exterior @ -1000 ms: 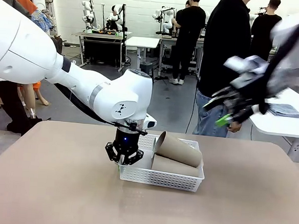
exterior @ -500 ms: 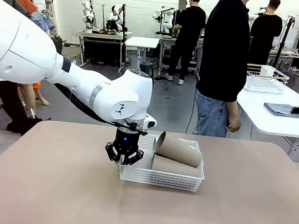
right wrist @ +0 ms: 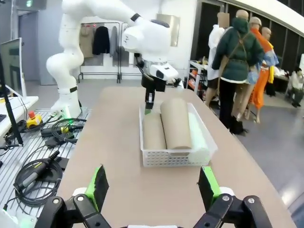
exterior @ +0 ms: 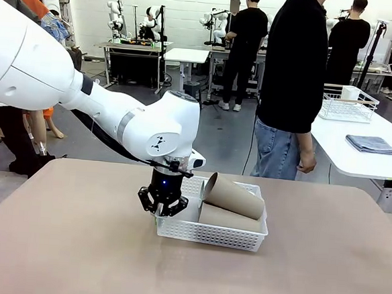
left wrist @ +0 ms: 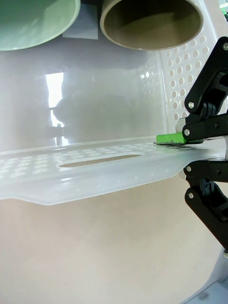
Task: Clean and organize the cups into the basket.
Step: Pick up the Reusable plastic cup from the right side of the table and stack it inside the Organizing basket in the center of the table, then move the Organizing basket back to the left side of the table.
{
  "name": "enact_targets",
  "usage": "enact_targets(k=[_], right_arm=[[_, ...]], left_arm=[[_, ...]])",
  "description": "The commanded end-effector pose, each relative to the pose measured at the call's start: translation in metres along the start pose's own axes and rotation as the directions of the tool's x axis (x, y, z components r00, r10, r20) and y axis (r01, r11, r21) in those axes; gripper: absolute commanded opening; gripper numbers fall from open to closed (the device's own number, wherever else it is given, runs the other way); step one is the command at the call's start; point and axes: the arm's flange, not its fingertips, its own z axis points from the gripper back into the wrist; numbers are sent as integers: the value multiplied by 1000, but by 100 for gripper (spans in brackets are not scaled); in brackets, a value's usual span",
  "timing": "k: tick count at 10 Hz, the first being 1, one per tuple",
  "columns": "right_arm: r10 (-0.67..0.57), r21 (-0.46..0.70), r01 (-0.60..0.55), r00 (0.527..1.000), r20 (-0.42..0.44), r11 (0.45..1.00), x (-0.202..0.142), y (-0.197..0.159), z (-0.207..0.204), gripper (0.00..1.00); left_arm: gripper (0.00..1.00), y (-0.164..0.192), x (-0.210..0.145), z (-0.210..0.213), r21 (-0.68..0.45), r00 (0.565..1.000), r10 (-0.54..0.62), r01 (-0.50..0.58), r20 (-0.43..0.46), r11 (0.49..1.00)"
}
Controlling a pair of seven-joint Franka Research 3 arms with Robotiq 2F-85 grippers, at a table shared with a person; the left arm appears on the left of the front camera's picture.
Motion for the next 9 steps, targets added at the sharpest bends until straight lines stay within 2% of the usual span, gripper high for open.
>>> enact_targets(k=[1, 9], right_arm=[[18, 24, -18, 1000, 14, 1000, 4, -1, -5, 100], [18, 24, -18, 1000, 14, 1000, 4, -1, -5, 100]], left_arm=[[0, -1, -3, -5, 9, 1000, -8, 8, -7, 1000], [0, -1, -3, -5, 9, 1000, -8, 8, -7, 1000]])
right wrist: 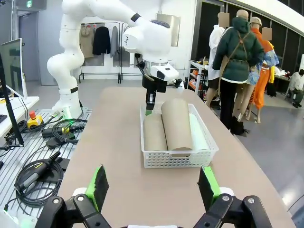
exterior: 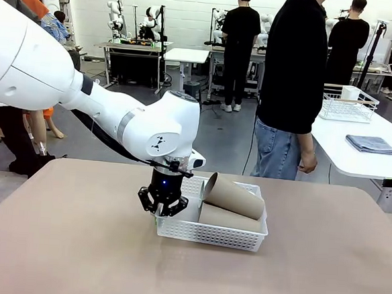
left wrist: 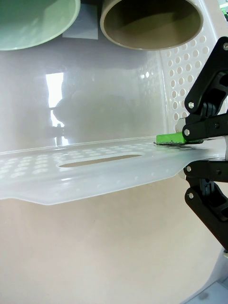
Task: Clean and organize the cups into the basket.
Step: Move the Organizing basket back to the left side of the table.
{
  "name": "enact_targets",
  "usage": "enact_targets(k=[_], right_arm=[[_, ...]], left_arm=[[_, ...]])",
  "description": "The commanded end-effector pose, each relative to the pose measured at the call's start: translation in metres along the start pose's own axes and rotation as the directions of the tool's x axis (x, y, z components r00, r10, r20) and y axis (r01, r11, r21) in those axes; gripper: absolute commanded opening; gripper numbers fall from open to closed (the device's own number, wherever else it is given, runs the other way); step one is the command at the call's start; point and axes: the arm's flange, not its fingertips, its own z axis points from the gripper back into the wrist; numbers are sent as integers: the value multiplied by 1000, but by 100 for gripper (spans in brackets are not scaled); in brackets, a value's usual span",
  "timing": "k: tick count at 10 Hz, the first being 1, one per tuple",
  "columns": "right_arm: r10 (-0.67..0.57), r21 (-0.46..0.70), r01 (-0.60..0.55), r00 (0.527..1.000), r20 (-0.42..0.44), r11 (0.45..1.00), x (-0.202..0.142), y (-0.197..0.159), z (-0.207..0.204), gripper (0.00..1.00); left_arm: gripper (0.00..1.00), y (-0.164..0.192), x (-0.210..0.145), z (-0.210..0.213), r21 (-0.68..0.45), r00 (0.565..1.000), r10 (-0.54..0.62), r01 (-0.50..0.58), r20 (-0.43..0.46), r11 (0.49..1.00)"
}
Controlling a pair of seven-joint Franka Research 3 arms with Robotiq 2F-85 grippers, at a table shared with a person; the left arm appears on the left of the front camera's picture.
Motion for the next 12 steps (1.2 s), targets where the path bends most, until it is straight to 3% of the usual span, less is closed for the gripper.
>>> enact_targets(k=[1, 7, 8, 9, 10, 11, 12], right_arm=[[12, 9, -12, 1000, 8, 1000, 1, -1, -1, 100], [0, 0, 0, 1000, 0, 1000, 0, 0, 0, 100], [-154, -163, 158, 987, 36, 974, 10, 4, 11, 100], [-297, -264, 309, 951, 84, 914, 14, 7, 26, 100], [-439, -293, 452, 892, 111, 843, 8, 15, 39, 100], [-570, -229, 590, 807, 154, 774, 4, 22, 51, 100], [-670, -251, 697, 716, 196, 671, -5, 27, 65, 100]], left_arm=[[0, -1, -3, -5, 9, 1000, -8, 8, -7, 1000], [0, -1, -3, -5, 9, 1000, -8, 8, -7, 1000], [0, -1, -3, -5, 9, 1000, -8, 8, -7, 1000], [0, -1, -3, -5, 9, 1000, -8, 8, -7, 1000], [0, -1, -3, -5, 9, 1000, -8, 8, -7, 1000], [0, -1, -3, -5, 9, 1000, -8, 8, -7, 1000], [0, -1, -3, -5, 9, 1000, -8, 8, -7, 1000]])
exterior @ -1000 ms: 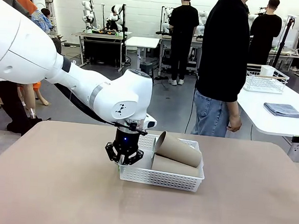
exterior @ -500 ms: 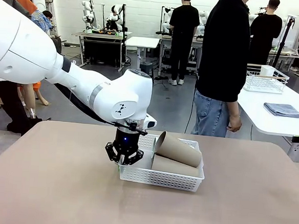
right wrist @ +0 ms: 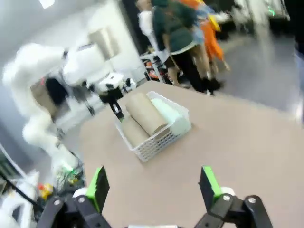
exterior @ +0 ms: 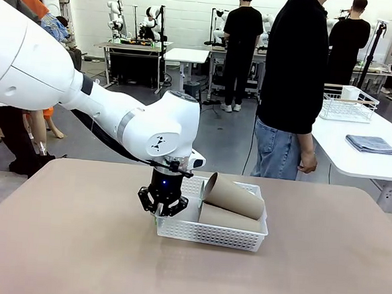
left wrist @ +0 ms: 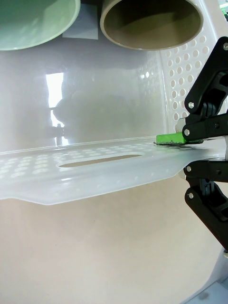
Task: Clean and organize the cups into the basket.
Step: Move the Organizing basket back to the left side of the table.
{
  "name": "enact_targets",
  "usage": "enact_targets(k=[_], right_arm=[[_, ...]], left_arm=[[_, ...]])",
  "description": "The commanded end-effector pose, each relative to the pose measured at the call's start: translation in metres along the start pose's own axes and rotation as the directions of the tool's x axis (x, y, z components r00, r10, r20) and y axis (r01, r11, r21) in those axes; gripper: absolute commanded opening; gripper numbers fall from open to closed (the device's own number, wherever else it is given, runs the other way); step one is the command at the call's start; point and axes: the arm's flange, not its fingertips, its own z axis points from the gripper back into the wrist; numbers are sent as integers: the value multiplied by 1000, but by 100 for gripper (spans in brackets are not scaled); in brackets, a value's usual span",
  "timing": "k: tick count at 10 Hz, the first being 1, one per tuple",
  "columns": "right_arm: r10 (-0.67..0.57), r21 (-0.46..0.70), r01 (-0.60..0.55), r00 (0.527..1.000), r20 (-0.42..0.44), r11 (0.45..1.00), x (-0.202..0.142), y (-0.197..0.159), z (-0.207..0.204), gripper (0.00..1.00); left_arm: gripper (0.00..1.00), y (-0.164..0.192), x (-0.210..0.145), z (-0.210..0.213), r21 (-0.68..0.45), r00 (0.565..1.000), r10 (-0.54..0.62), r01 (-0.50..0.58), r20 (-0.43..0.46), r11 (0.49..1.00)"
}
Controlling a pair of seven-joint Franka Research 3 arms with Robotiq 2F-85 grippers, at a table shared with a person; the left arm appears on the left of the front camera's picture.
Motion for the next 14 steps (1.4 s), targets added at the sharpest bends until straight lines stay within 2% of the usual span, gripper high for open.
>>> enact_targets(k=[1, 2, 3, 4, 6, 7, 8, 9, 10, 11, 12, 13, 14], right_arm=[[-278, -68, 280, 960, 41, 957, -11, 1, 17, 100], [-363, -116, 363, 932, 22, 925, -20, 0, 29, 100], [-385, -98, 389, 921, 58, 916, -22, 6, 40, 100], [-268, -73, 268, 963, 10, 961, -18, -5, 26, 100], [-268, -73, 268, 963, 10, 961, -18, -5, 26, 100], [-326, -91, 326, 945, 23, 941, -22, -4, 36, 100], [-589, 61, 590, 808, -37, 805, -19, 4, 45, 100], [-688, 110, 691, 722, -71, 714, -16, 9, 54, 100], [-771, 118, 786, 618, -154, 607, -17, 8, 61, 100], [-820, 153, 837, 547, -171, 526, -17, 4, 65, 100], [-856, 136, 877, 480, -192, 461, -18, 2, 69, 100], [-879, 69, 899, 438, -190, 433, -21, -3, 69, 100], [-900, 7, 910, 411, -144, 414, -24, -9, 66, 100]], left_arm=[[0, -1, -3, -5, 9, 1000, -8, 8, -7, 1000], [0, -1, -3, -5, 9, 1000, -8, 8, -7, 1000], [0, -1, -3, -5, 9, 1000, -8, 8, -7, 1000], [0, -1, -3, -5, 9, 1000, -8, 8, -7, 1000], [0, -1, -3, -5, 9, 1000, -8, 8, -7, 1000], [0, -1, -3, -5, 9, 1000, -8, 8, -7, 1000], [0, -1, -3, -5, 9, 1000, -8, 8, -7, 1000], [0, -1, -3, -5, 9, 1000, -8, 8, -7, 1000], [0, -1, -3, -5, 9, 1000, -8, 8, -7, 1000], [0, -1, -3, -5, 9, 1000, -8, 8, -7, 1000], [0, -1, -3, -5, 9, 1000, -8, 8, -7, 1000], [0, -1, -3, -5, 9, 1000, -8, 8, -7, 1000], [0, -1, -3, -5, 9, 1000, -8, 8, -7, 1000]])
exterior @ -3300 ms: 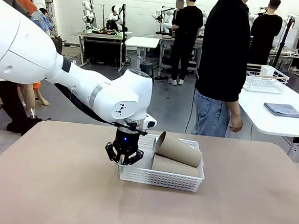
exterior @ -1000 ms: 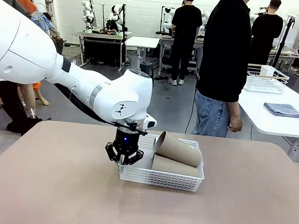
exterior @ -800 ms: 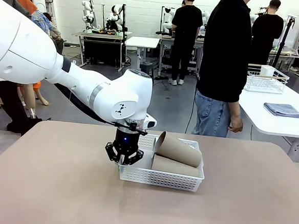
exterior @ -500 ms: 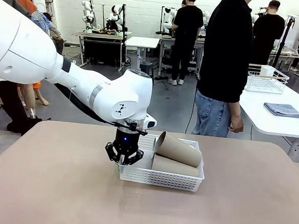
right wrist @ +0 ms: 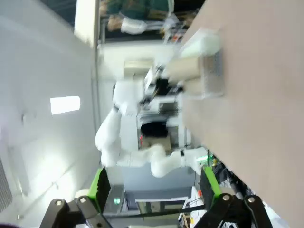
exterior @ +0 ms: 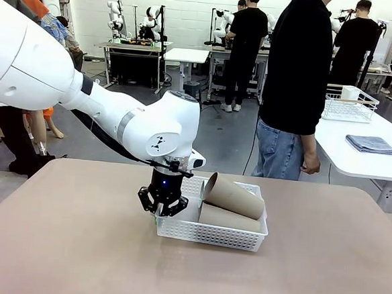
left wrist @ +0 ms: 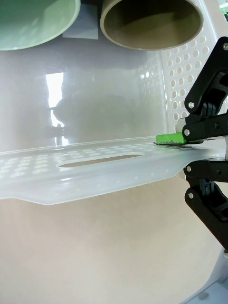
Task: Clean and organize the cups into the basket.
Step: Move the Organizing basket back to the left side of the table.
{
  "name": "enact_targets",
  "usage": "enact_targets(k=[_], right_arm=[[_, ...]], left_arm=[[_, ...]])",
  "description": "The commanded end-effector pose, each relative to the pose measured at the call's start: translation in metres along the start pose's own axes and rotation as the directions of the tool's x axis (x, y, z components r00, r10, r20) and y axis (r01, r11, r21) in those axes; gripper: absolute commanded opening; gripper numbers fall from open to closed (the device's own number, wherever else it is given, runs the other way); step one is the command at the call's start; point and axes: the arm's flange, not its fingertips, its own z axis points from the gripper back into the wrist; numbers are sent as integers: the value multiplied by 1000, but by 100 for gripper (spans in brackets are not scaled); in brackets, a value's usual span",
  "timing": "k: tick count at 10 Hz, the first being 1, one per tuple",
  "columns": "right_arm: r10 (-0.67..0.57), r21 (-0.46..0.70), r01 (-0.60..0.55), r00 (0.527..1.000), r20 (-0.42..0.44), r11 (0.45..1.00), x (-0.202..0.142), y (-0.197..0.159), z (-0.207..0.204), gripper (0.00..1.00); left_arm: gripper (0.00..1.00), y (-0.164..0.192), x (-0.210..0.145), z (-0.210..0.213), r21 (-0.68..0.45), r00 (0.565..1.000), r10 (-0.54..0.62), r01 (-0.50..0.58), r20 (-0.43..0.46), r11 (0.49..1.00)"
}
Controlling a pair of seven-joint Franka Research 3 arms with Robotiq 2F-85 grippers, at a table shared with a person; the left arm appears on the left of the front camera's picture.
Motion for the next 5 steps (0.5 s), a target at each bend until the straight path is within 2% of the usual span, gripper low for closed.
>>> enact_targets(k=[1, 2, 4, 5], right_arm=[[-47, -122, 51, 998, 36, 991, 7, -1, -4, 100], [0, 0, 0, 1000, 0, 1000, 0, 0, 0, 100], [0, 0, 0, 1000, 0, 1000, 0, 0, 0, 100], [0, 0, 0, 1000, 0, 1000, 0, 0, 0, 100]], left_arm=[[0, -1, -3, -5, 9, 1000, -8, 8, -7, 1000], [0, -1, -3, -5, 9, 1000, -8, 8, -7, 1000], [0, -1, -3, -5, 9, 1000, -8, 8, -7, 1000], [6, 0, 0, 0, 0, 1000, 0, 0, 0, 1000]])
